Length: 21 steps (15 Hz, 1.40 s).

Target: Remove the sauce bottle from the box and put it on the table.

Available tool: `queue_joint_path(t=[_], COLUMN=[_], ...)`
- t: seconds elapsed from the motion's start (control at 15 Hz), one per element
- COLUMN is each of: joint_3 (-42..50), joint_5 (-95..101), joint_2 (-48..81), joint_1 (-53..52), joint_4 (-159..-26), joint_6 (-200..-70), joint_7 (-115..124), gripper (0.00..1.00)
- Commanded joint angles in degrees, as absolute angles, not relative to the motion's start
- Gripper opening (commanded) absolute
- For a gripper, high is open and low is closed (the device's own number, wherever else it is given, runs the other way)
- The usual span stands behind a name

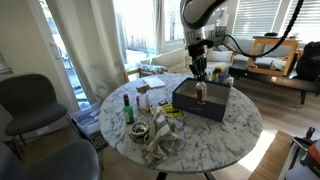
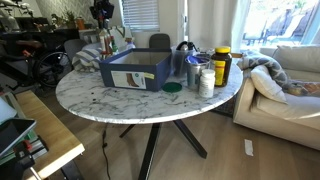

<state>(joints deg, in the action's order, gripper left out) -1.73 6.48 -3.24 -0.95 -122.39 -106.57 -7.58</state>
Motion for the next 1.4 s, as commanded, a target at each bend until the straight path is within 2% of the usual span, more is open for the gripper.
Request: queue_joint_path(t=[0.0,0.53,1.33], joint_3=[-1.2,-2.5,-5.0], joint_5=[3.7,0.4,6.3], joint_2=[-1.5,4.8,4.1], joint_1=[-0.9,-1.9,-5.8], joint_4=[-121.8,-121.7,-127.4], joint_6=[-108.4,-113.6,-127.4], joint_7=[-6.5,-4.9,5.7], gripper=[0.08,0.08,0.08])
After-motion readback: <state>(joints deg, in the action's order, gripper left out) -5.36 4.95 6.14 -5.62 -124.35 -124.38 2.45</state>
